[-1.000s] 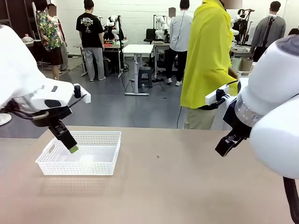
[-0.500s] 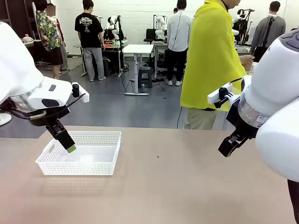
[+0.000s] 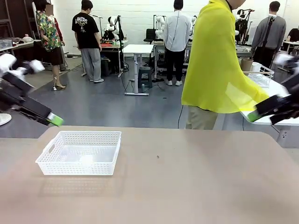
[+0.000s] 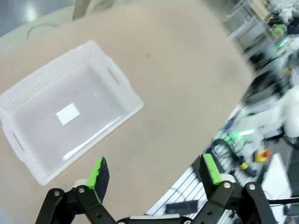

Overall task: Clean and organize the cups into the basket.
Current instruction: Pick up the Organizing basket and move it to the center of the table, then pick up the Reusable plastic cup from the right side of the table and place it inside the Organizing basket.

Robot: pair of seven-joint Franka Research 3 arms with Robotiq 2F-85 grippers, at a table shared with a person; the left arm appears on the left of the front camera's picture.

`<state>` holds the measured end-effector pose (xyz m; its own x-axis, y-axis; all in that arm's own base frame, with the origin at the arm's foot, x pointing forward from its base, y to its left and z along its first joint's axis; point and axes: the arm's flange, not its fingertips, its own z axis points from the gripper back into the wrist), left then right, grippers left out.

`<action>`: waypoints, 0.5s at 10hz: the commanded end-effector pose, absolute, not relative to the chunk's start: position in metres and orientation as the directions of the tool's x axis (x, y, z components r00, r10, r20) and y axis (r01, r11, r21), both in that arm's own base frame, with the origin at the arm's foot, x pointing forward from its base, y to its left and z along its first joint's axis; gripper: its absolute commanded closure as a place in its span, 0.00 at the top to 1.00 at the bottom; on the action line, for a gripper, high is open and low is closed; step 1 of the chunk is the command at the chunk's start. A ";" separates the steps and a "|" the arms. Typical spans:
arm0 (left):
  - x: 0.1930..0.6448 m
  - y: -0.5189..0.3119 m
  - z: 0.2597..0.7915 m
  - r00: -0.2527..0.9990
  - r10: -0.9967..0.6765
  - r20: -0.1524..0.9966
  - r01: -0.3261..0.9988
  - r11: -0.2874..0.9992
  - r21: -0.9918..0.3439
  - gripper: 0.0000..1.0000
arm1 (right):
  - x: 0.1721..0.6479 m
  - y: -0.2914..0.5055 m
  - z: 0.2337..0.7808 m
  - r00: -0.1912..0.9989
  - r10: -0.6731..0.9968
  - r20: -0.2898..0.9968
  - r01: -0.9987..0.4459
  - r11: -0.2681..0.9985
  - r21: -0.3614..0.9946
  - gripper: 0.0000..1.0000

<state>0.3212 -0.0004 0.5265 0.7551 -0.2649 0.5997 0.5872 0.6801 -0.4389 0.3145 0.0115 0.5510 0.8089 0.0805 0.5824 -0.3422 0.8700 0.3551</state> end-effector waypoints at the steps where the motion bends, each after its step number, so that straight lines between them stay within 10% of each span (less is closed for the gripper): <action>1: 0.321 0.058 0.522 0.839 0.210 0.502 0.415 0.350 -0.840 1.00 | 0.284 -0.052 0.509 0.850 -0.222 0.477 -0.263 0.606 0.750 1.00; 5: 0.314 0.165 0.484 0.855 0.381 0.353 0.133 0.495 -0.858 1.00 | 0.249 -0.172 0.469 0.891 -0.312 0.328 -0.154 0.473 0.867 1.00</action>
